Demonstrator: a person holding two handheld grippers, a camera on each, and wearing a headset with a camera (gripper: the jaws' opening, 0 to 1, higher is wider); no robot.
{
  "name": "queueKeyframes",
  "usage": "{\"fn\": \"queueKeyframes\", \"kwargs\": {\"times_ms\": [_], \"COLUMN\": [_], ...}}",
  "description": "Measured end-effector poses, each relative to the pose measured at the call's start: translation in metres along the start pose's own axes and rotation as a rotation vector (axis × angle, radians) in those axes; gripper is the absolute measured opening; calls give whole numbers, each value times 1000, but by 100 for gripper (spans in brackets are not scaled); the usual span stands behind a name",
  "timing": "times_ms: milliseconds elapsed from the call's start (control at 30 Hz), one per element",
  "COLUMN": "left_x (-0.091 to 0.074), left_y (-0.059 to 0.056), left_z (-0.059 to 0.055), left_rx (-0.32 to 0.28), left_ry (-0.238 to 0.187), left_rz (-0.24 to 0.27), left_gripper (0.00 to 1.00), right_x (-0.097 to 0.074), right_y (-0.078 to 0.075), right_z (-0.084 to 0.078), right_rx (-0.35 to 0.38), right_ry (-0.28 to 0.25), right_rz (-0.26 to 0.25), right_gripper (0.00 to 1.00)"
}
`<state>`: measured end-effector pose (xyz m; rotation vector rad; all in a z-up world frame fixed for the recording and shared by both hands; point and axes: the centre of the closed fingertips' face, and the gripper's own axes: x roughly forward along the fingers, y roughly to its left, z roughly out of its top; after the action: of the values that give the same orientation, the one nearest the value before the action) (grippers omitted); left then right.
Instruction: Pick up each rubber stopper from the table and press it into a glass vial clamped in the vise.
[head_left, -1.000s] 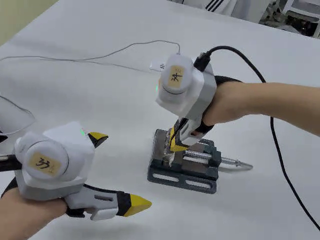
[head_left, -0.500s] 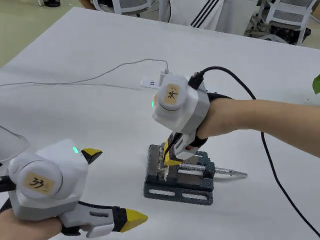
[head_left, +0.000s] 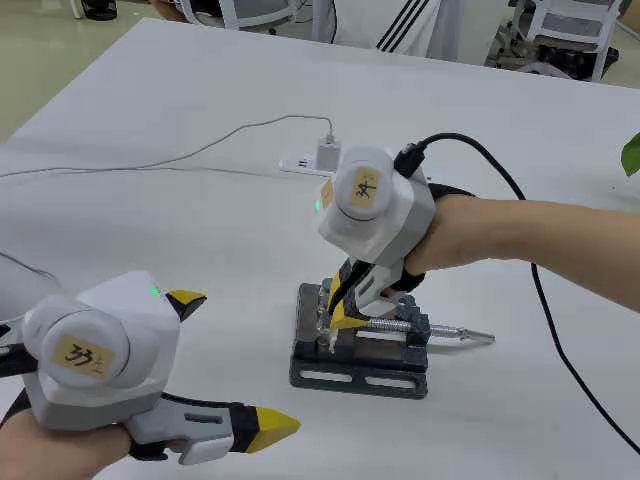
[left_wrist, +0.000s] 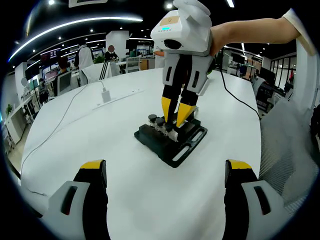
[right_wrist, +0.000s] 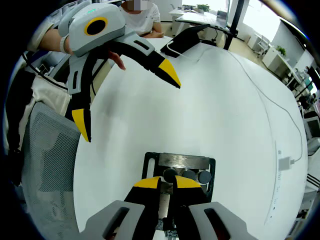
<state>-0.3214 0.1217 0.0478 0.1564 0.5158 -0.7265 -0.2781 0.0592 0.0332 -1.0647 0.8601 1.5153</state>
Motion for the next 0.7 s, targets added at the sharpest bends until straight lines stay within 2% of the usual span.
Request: {"fn": "queueKeyframes", "kwargs": {"times_ms": [167,333,400,433,467,533,600,633,700], "left_x": [0,-1,-1,-1,-1,-2,-3,-3,-4], "left_y": [0,-1,0,-1,-1,-1,-1,-2,-2], "left_z": [-1,-1,0,0,0,0,0,0,0], "left_rx": [-1,-2,-3,-2,-1,0,3,3,4], "left_ry": [0,-2,-5,-5,-5,-6,-4,-5,-3], "left_rz": [-1,-2,-1,-2,-1,-3,-3,-4,-5], "left_gripper": [98,98,98,98,98,98,98,98,98], "right_x": [-9,-14,-16,-18,-18,-21,-23,-25,-28], "right_y": [7,12,11,13,15,16,22,22,26], "right_z": [-1,-12,-12,-16,-20,-23,-32,-33,-41], "right_rx": [43,85,94,136,142,162,226,227,280], "right_ry": [-70,-111,-161,-175,-173,-216,-235,-249,-273], "right_rz": [-30,-78,-103,-120,-122,-157,-163,-176,-193], "right_gripper": [15,32,40,44,47,54,61,64,68]}}
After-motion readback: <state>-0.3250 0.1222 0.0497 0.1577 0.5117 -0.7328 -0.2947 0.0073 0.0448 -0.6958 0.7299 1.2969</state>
